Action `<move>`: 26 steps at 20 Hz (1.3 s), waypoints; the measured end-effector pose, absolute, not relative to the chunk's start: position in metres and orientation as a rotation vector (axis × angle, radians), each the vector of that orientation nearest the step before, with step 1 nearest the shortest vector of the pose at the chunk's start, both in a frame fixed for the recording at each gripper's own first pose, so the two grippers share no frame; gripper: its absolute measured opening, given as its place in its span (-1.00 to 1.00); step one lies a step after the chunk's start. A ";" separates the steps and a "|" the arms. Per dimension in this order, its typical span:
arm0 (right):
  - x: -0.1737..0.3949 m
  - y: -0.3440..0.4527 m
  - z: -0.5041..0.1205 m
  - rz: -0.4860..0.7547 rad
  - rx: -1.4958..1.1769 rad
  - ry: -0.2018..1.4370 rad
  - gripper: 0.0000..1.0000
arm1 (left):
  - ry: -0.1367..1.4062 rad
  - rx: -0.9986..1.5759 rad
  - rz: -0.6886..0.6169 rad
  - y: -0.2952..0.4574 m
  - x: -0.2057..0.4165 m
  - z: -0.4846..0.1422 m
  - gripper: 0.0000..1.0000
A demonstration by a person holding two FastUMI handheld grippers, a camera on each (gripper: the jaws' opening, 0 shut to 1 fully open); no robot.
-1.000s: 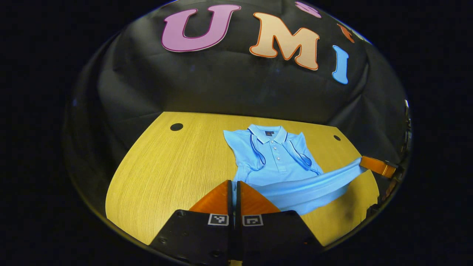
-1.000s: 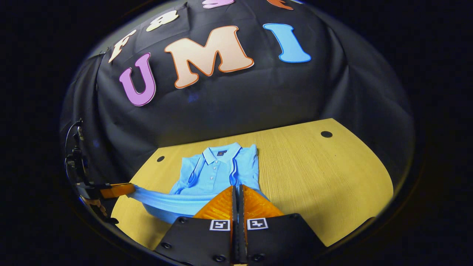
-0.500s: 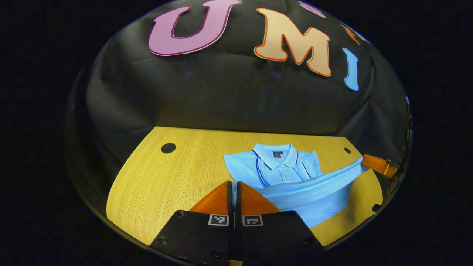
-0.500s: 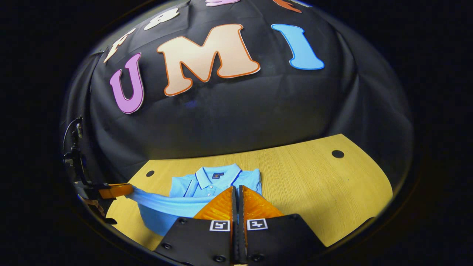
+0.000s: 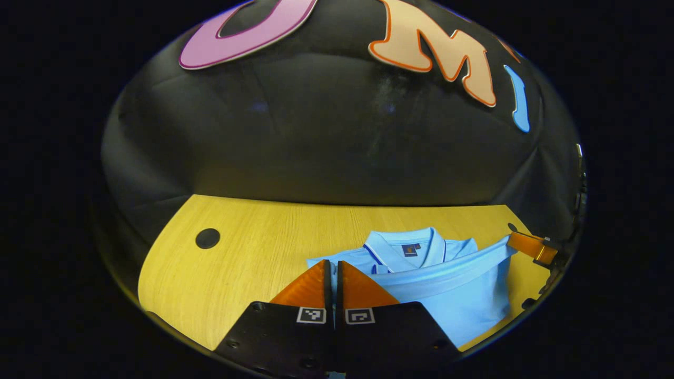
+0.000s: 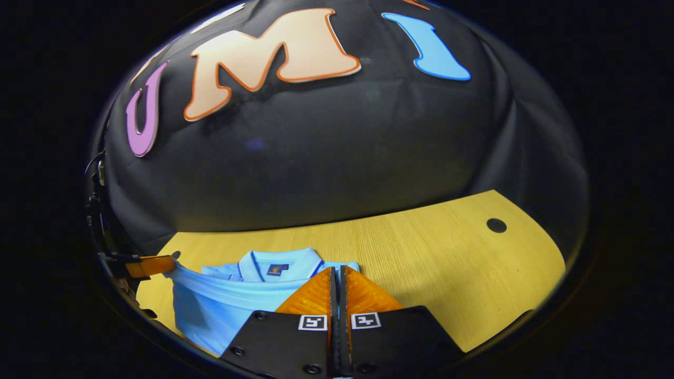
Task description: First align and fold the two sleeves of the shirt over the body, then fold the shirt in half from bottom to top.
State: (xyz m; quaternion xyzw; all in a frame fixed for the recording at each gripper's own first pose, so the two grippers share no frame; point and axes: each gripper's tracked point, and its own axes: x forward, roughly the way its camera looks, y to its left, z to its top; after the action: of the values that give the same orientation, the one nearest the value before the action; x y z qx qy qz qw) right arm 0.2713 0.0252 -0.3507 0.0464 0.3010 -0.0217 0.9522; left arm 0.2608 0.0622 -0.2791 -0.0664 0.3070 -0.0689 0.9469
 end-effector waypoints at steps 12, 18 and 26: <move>0.269 0.020 -0.344 -0.097 0.031 0.568 0.96 | 0.577 -0.123 -0.090 0.081 0.257 -0.289 0.97; 0.216 0.034 -0.255 -0.031 -0.020 0.412 0.95 | 0.426 -0.082 -0.094 0.066 0.200 -0.198 0.93; 0.113 0.042 -0.153 0.045 -0.044 0.278 0.95 | 0.257 -0.055 -0.083 0.061 0.100 -0.104 0.92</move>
State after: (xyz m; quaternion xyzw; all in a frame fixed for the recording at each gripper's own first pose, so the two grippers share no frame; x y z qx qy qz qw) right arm 0.1131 0.0422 -0.1528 -0.0219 0.1387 0.0224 0.9898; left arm 0.0998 0.0608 -0.1043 -0.0275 0.1281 -0.0414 0.9905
